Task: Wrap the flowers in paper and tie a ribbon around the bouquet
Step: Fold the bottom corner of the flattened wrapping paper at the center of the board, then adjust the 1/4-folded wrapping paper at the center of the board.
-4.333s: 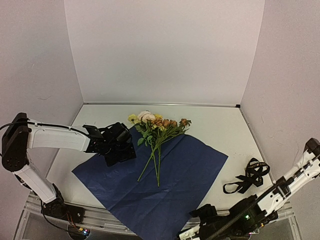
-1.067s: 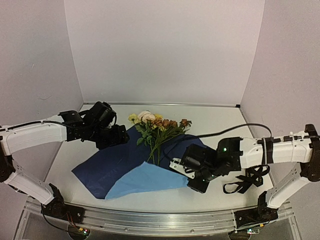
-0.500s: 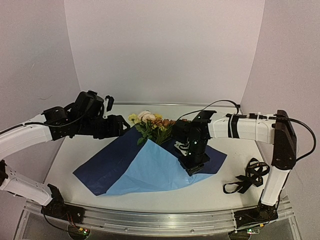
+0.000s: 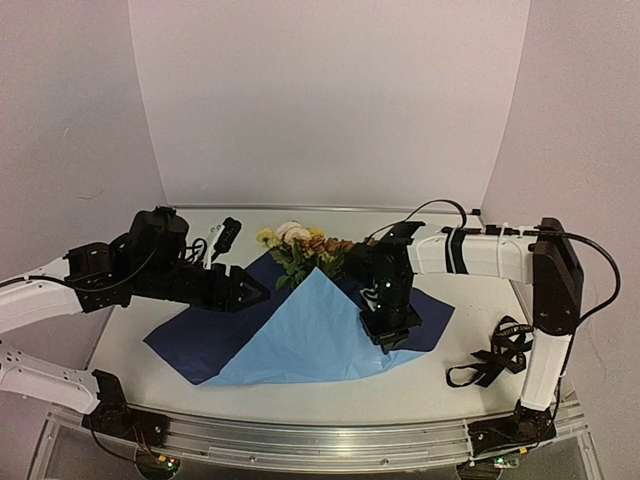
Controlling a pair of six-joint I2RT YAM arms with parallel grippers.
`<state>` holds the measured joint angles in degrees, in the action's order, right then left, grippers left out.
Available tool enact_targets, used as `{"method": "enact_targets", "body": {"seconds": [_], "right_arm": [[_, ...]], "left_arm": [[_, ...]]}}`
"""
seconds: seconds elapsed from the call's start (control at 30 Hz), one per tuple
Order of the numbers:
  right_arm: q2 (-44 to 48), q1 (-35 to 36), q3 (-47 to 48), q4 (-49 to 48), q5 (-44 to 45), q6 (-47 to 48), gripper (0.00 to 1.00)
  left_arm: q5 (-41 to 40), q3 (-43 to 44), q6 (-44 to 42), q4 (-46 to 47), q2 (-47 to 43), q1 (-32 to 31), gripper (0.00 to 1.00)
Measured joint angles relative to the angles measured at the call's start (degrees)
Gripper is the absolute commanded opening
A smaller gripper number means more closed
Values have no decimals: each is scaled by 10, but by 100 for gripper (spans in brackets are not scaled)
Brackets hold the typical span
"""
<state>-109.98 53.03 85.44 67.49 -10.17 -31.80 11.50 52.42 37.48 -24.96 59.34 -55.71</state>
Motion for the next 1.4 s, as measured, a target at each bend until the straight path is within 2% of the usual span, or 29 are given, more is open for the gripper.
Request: {"method": "enact_targets", "body": {"seconds": [0.13, 0.23, 0.3, 0.43, 0.53, 0.67, 1.03, 1.17, 1.4], "right_arm": [[-9, 0, 4, 2, 1, -14, 0], [-10, -2, 4, 4, 2, -23, 6], [-10, -3, 4, 6, 4, -30, 13], [-10, -4, 4, 8, 14, -40, 37], [-7, -4, 3, 7, 24, -37, 48], [19, -4, -12, -1, 38, -27, 59], [116, -16, -76, -71, 43, 39, 72], [116, -37, -77, -122, -7, 88, 76], [83, -131, -80, -215, -136, 135, 77]], "left_arm": [[22, 0, 0, 16, 17, -30, 48], [18, -5, 5, 15, 73, -52, 47], [6, -12, 9, 11, 98, -55, 47], [-56, -21, 26, -5, 155, -55, 46], [-98, -22, 36, -6, 197, -53, 46], [-137, -24, 47, -5, 247, -49, 46], [-178, -32, 41, 47, 289, -21, 46], [-177, -29, 28, 60, 304, -20, 47], [-177, -18, 16, 61, 315, -20, 47]]}}
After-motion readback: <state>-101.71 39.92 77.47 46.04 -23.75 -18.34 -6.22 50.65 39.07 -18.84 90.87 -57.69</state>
